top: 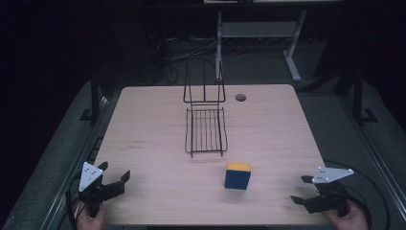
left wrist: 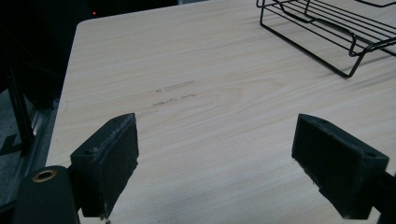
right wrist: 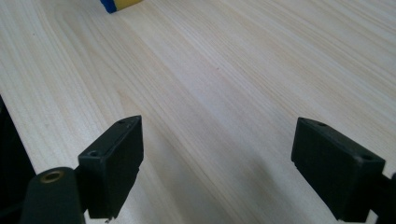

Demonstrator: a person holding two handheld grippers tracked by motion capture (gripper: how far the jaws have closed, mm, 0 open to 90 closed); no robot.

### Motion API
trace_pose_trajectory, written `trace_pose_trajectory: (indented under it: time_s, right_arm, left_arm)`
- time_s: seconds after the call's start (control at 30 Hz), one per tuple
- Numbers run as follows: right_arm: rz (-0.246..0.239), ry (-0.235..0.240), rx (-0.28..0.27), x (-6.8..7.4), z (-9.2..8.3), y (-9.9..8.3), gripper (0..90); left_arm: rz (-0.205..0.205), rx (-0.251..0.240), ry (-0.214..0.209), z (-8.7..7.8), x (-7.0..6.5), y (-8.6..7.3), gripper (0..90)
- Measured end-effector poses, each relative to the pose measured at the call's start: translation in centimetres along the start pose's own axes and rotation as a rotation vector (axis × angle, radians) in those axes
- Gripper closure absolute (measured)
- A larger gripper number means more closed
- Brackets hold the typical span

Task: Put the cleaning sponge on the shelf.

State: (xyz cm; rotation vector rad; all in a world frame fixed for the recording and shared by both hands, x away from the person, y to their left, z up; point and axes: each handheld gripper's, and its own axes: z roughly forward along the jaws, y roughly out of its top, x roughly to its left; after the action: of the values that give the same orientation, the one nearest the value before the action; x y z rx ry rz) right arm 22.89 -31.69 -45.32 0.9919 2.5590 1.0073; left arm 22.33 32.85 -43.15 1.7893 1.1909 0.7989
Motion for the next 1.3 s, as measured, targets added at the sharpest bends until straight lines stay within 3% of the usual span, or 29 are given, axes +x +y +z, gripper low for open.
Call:
trace_pose_trajectory:
  time_s: [0.6,0.97,1.07,1.3]
  right_arm:
    - [-0.045,0.016,0.002,0.9,0.4,0.8,16.4]
    - [-0.069,0.056,0.010,1.6,1.0,1.7,16.4]
    - [-0.091,0.075,0.032,1.8,1.4,2.4,16.3]
    - [-0.099,0.105,0.029,2.3,1.8,3.8,14.7]
  left_arm:
    - [0.008,-0.003,-0.006,0.2,-0.3,0.2,14.1]
    - [0.001,-0.005,-0.002,0.0,-0.1,0.2,14.1]
    - [0.000,-0.010,0.000,0.1,-0.1,0.2,14.1]
    - [0.003,-0.008,-0.001,0.1,-0.1,0.2,14.1]
